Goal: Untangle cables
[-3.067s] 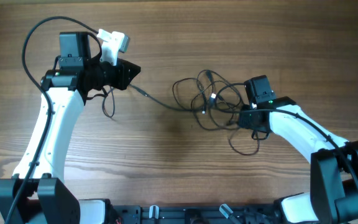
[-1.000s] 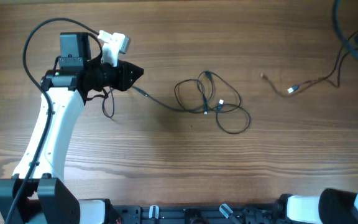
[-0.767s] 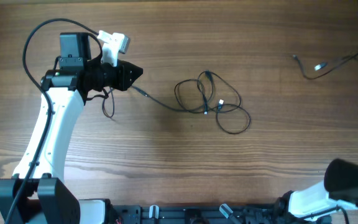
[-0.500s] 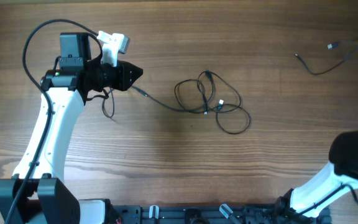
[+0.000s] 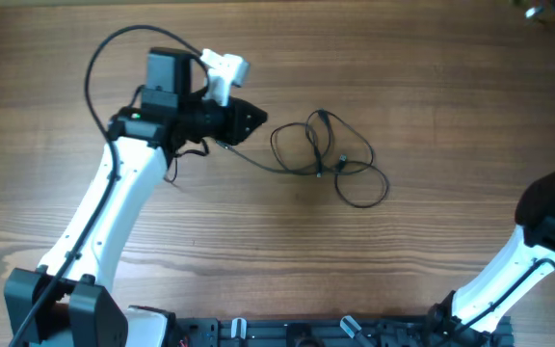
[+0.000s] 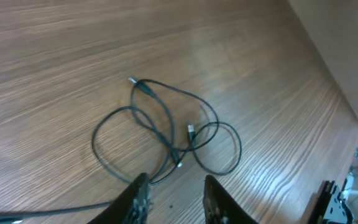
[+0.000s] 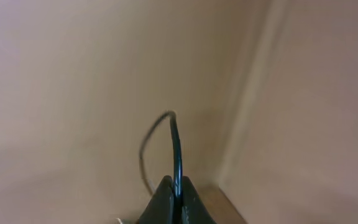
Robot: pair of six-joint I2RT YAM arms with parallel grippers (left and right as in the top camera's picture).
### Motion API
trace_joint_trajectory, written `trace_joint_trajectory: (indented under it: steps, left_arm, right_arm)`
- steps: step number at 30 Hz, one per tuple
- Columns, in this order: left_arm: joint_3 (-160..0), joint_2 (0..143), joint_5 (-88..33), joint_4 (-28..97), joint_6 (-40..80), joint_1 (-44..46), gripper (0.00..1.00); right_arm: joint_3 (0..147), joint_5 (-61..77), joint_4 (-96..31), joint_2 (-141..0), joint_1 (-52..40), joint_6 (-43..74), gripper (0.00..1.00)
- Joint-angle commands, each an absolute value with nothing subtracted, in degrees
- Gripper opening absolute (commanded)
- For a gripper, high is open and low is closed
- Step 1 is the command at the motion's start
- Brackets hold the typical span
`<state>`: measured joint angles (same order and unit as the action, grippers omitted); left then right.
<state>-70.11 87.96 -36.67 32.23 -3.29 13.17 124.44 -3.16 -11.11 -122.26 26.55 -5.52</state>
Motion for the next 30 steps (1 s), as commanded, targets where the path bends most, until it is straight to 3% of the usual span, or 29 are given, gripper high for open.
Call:
trace_joint_trajectory:
  steps: [1, 19, 30]
  left_arm:
    - [-70.63, 87.53, -33.61, 31.27, -2.24, 14.63, 0.31]
    - [-70.63, 87.53, -33.56, 33.08, -2.22, 14.63, 0.31]
    - [-70.63, 87.53, -33.98, 33.98, -2.02, 14.92, 0.31]
  right_arm:
    - [125.51, -4.38, -12.8, -125.32, 34.17, -7.53, 0.04]
    - [125.51, -7.9, -21.08, -139.17, 36.32, -4.36, 0.04]
    - [125.51, -2.46, -23.59, -147.24, 36.29, 1.06, 0.04]
